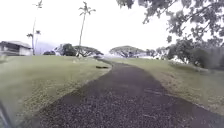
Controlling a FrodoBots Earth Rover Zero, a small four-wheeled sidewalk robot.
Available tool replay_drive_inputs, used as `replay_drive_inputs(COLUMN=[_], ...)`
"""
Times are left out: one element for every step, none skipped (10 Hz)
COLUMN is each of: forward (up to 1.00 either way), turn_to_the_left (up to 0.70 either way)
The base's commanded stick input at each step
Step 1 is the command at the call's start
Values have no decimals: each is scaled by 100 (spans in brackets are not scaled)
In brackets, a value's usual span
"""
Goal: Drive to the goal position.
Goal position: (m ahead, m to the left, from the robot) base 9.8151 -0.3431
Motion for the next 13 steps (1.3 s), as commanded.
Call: replay_drive_inputs(forward=[70,70,70,70,70,70,70,70,70,70,70,70,70], turn_to_the_left=[0,0,0,0,0,0,0,0,0,0,0,0,0])
